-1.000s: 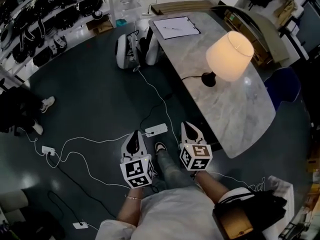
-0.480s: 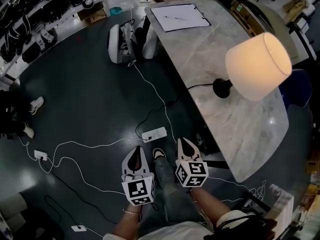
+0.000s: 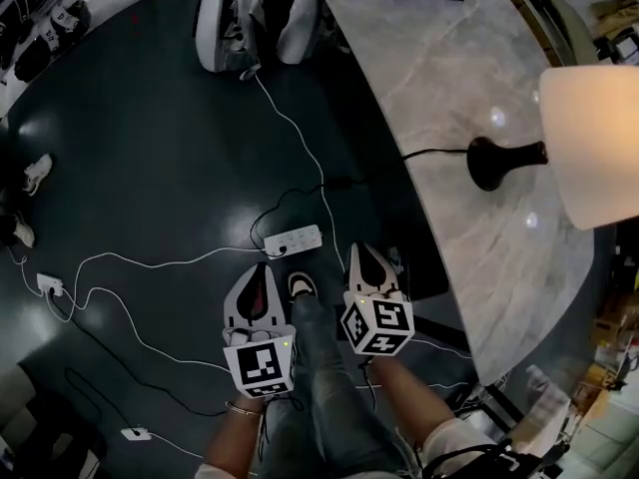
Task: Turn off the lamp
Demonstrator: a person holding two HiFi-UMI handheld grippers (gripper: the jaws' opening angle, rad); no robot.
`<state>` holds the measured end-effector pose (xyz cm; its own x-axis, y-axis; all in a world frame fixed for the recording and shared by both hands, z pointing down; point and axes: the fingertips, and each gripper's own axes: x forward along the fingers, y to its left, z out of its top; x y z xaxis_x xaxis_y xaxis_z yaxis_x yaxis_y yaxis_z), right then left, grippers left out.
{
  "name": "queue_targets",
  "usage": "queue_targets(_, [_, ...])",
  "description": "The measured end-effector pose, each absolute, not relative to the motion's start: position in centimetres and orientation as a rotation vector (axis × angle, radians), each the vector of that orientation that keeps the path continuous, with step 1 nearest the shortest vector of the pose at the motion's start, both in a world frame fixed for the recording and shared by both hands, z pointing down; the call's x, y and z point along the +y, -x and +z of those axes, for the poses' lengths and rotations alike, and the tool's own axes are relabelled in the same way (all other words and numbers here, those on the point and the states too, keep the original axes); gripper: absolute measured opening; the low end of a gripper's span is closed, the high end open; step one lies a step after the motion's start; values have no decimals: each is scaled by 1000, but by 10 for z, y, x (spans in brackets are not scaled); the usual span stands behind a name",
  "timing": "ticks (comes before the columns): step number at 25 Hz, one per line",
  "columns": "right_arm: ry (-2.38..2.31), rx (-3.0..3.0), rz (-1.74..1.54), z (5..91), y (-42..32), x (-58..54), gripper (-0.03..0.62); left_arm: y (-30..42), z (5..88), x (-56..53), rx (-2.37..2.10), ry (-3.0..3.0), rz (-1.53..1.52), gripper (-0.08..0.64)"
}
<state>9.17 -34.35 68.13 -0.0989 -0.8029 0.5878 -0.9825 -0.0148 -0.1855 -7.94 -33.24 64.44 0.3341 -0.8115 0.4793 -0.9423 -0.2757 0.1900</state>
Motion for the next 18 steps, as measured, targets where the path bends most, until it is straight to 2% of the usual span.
queue_targets(10, [-1868,-1919,827,757,-106,-386,-2,80,698,-354,-1529,-2136,463,-6])
queue_targets(11, [-1870,-1919,832,761,-106,-389,4,81,702,-355,-1527,-2137,471,-6])
queue_targets(13, [-1862,-1922,839,769,-106,-398,58,83,709,-358,-1528,-2127,486,-6])
queue_targets(18, [-1835,-1935,821,783,-107,-420,86,85,719,-374,-1559,-2077,478,-6])
